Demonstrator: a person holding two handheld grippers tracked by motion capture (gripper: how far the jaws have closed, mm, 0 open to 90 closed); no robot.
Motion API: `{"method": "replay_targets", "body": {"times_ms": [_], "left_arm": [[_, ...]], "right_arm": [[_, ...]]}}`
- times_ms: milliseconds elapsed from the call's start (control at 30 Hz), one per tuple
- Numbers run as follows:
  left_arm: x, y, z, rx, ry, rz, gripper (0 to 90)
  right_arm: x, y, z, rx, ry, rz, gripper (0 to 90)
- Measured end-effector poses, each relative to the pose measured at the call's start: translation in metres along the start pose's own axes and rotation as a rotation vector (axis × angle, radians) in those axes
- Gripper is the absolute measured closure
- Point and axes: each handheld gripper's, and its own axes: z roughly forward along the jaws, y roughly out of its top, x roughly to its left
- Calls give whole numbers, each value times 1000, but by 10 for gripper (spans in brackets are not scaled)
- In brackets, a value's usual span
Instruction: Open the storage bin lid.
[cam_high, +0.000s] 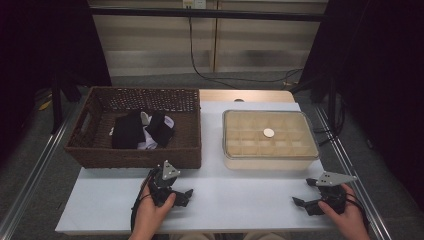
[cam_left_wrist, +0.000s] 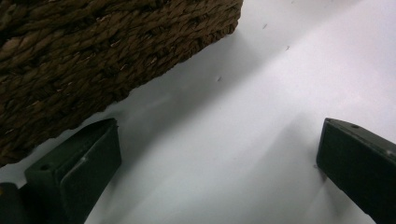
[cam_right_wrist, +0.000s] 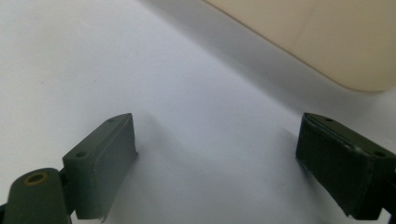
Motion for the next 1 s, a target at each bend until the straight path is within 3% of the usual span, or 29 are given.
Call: {"method": "replay_targets", "body": {"times_ms": [500, 567, 667, 733, 767, 933, 1000], "left_arm": [[0, 0, -1, 0, -1, 0, 4], [-2, 2, -3, 20, 2, 4, 13], [-5, 4, -8, 18, -35, 19, 142], [-6, 6, -11, 23, -39, 26, 147], [-8, 8, -16, 12, -68, 19, 147], [-18, 16, -24, 13, -119, 14, 149], [-23, 23, -26, 18, -143, 34, 149]], "right_arm": [[0, 0, 0, 1, -2, -6, 115], [0, 1, 0, 3, -3, -6, 116], [1, 1, 0, 4, -3, -6, 124], [1, 1, -1, 5, -3, -1, 131], [1, 1, -2, 6, -3, -1, 140], [1, 3, -11, 14, -6, 12, 158], [1, 6, -16, 12, -9, 14, 158]]}}
